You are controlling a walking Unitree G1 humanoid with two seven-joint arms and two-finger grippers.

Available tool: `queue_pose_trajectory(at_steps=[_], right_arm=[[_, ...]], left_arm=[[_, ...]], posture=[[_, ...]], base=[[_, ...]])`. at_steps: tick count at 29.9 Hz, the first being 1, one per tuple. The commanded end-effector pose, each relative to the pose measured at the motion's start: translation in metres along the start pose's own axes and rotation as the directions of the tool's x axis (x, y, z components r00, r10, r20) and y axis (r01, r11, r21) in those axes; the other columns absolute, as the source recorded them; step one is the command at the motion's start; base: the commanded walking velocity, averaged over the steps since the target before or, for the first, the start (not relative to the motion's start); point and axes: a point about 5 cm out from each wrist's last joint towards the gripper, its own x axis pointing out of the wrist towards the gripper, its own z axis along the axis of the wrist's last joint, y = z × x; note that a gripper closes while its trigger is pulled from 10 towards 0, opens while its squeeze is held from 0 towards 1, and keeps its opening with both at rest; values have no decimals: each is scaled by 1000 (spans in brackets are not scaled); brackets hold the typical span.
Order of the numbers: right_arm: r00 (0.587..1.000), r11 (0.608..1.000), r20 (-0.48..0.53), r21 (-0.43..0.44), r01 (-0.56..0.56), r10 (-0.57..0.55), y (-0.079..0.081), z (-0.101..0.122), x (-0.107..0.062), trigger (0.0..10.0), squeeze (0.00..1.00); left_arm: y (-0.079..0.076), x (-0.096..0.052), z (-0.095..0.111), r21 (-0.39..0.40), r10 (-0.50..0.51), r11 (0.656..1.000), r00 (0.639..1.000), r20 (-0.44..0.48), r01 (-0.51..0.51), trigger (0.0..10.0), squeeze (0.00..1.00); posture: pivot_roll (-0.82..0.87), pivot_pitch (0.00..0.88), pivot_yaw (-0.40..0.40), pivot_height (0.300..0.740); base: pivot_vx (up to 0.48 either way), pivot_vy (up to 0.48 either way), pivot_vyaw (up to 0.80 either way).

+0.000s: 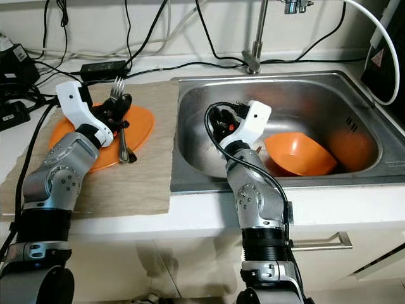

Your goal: Kitchen organization

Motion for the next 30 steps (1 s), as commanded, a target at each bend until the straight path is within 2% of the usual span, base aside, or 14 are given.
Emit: queue_pose_trajectory(at_steps=[1, 7, 8, 12, 13, 18, 27, 28, 29, 30], right_arm=[[995, 993, -16, 69, -93, 95, 16, 5, 4, 10000, 0], [983, 979, -67, 128, -160, 170, 25, 1, 3, 10000, 0], [970, 965, -106, 175, -198, 218, 32, -4, 3, 10000, 0], [958, 955, -139, 200, -220, 250, 38, -10, 4, 10000, 0], [956, 955, -148, 197, -223, 254, 40, -12, 6, 10000, 1000], [950, 954, -169, 189, -231, 264, 45, -14, 9, 10000, 1000], [944, 956, -191, 173, -238, 270, 48, -14, 11, 10000, 1000], [942, 955, -196, 176, -239, 272, 47, -14, 11, 10000, 749], [936, 949, -205, 196, -246, 285, 48, -16, 10, 10000, 749], [926, 936, -212, 236, -260, 311, 51, -17, 9, 10000, 0]], left_arm=[[-8, 6, 10, -37, -28, 999, 999, 17, 28, 0, 0], [-16, 9, 10, -75, -61, 995, 998, 9, 61, 0, 0], [-24, 12, 7, -107, -85, 991, 996, -1, 85, 0, 0], [-33, 15, 3, -125, -116, 986, 993, -14, 113, 0, 0], [-37, 16, 0, -125, -127, 984, 992, -17, 124, 0, 0], [-41, 19, -2, -131, -142, 982, 990, -21, 138, 0, 0], [-38, 20, 0, -129, -133, 983, 991, -9, 131, 0, 0], [-37, 20, 0, -128, -132, 983, 991, -9, 130, 0, 0], [-36, 21, 0, -128, -133, 983, 991, -9, 131, 0, 0], [-35, 22, 0, -124, -140, 983, 990, -13, 137, 0, 0]], posture=[[-66, 0, 92, 740], [-66, 0, 92, 740], [-60, 0, 92, 740], [-60, 0, 92, 740], [-56, 0, 88, 740], [-57, 0, 87, 740], [-58, 0, 84, 740], [-58, 0, 84, 740], [-54, 0, 83, 740], [-52, 0, 81, 740]], base=[[0, 0, 0], [0, 0, 0], [0, 0, 0], [0, 0, 0], [0, 0, 0], [0, 0, 0], [0, 0, 0], [0, 0, 0], [0, 0, 0], [0, 0, 0]])
